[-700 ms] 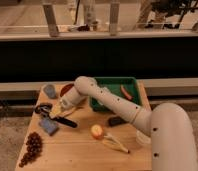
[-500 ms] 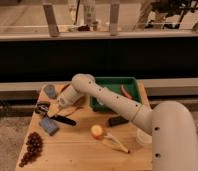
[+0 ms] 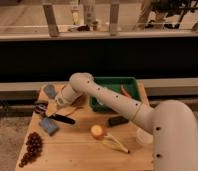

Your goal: Place brush in metal cup

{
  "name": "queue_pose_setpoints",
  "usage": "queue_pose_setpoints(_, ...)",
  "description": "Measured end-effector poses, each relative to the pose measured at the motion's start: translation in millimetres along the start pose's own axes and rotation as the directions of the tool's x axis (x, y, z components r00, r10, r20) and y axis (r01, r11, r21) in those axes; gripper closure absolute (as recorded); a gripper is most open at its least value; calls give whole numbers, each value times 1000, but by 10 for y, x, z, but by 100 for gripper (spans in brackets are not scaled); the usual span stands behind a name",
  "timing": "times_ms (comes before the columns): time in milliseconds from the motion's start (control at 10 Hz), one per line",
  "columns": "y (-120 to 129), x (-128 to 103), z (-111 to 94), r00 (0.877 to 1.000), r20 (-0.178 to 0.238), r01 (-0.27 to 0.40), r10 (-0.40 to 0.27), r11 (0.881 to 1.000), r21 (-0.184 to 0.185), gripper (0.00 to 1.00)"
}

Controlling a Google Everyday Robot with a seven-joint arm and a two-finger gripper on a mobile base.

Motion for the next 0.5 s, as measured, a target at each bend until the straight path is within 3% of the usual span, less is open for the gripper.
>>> queue_pose_setpoints(500, 86, 31, 144, 999, -7, 33, -33, 999, 40, 100)
